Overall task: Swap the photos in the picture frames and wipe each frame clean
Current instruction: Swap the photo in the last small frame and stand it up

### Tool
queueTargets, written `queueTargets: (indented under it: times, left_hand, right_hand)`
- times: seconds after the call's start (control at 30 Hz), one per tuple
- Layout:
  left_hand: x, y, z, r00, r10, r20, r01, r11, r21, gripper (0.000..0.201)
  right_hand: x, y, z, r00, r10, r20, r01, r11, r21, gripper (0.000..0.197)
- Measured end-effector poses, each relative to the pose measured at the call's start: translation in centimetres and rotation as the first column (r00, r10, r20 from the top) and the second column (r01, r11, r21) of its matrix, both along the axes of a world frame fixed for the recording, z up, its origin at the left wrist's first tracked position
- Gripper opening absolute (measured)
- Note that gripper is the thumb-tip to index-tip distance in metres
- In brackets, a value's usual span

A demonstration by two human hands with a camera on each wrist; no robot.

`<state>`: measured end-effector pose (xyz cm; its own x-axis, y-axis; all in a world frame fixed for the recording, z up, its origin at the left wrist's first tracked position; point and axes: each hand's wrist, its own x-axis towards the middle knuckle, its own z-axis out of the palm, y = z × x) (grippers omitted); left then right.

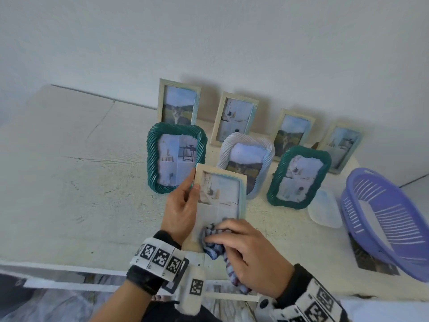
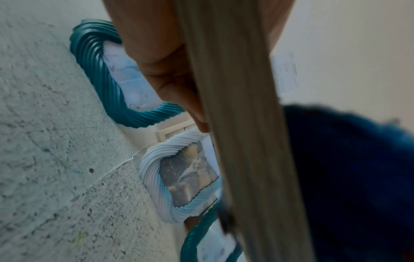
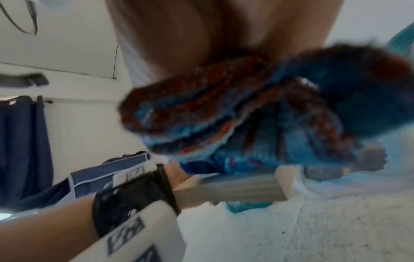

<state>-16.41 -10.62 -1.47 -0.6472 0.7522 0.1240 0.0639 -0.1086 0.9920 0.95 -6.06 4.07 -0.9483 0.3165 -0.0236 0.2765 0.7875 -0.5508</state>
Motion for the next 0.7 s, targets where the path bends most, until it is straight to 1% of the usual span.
queueTargets:
  times: [0.07,0.1,0.17,0.23,0.3,0.33,0.37,0.43,0.47,0.5,0.53,0.57,0.63,0.7]
  left_hand:
    - [0.5,0.2,-0.1,1.0,0.0,0.003,0.0,1.0,-0.002,0.041]
    - [0.7,0.4,-0.3,1.0,-0.006,0.008,0.006,1.0,-0.007,0.041]
    - [0.9,0.6,-0.4,1.0,-0.006,0.026,0.006,1.0,-0.024,0.041]
    - [1.0,0.7,-0.3,0.999,-0.004,0.035,0.005,0.999,-0.034,0.041]
    - [1.1,0.7,-0.2,0.997,-0.003,0.072,0.005,0.999,-0.032,0.041]
    - [1.1,0.7,-0.2,0.996,0.005,0.084,-0.003,1.0,-0.031,0.042]
    - [1.1,0.7,-0.1,0.996,0.015,0.085,-0.012,0.999,-0.033,0.042]
    - [1.3,0.8,0.0,0.997,0.021,0.078,-0.018,0.999,-0.045,0.042]
    - [1.5,0.7,0.1,0.997,0.021,0.072,-0.018,0.999,-0.047,0.042]
    - [1.7,0.7,0.1,0.997,0.023,0.07,-0.02,0.999,-0.048,0.042]
    - [1.9,0.7,0.1,0.997,0.031,0.071,-0.028,0.998,-0.052,0.042]
    - [2.0,0.7,-0.1,0.996,0.041,0.08,-0.037,0.998,-0.05,0.041]
    - [2.2,0.6,-0.4,0.993,0.051,0.109,-0.046,0.998,-0.047,0.041]
    - [2.5,0.5,-0.6,0.992,0.047,0.117,-0.04,0.997,-0.058,0.042]
  right_hand:
    - [1.5,0.7,0.8,0.999,-0.034,-0.006,0.033,0.994,-0.107,0.039]
    - [2.3,1.2,1.4,0.997,-0.074,-0.024,0.069,0.983,-0.173,0.039]
    - [4.3,2.3,2.8,0.98,-0.189,-0.066,0.162,0.943,-0.291,0.038]
    - [6.7,3.9,3.9,0.943,-0.321,-0.087,0.279,0.907,-0.316,0.035]
    - [9.4,6.2,3.9,0.901,-0.429,-0.069,0.401,0.882,-0.248,0.03]
    - [10.7,7.7,3.4,0.883,-0.468,-0.043,0.455,0.874,-0.169,0.029]
    - [11.9,9.3,2.6,0.863,-0.505,-0.009,0.503,0.862,-0.058,0.028]
    - [13.7,12.6,0.9,0.807,-0.587,0.062,0.573,0.805,0.155,0.027]
    - [14.2,14.0,0.2,0.768,-0.632,0.101,0.6,0.766,0.232,0.023]
    - [14.4,15.1,-0.3,0.725,-0.675,0.138,0.623,0.728,0.285,0.018]
    - [14.5,16.2,-0.8,0.689,-0.705,0.169,0.637,0.7,0.324,0.018]
    - [14.4,17.2,-1.3,0.661,-0.724,0.196,0.641,0.681,0.354,0.024]
    - [14.1,19.2,-2.1,0.626,-0.743,0.239,0.632,0.662,0.402,0.035]
    - [13.5,21.0,-2.8,0.622,-0.738,0.261,0.61,0.666,0.43,0.043]
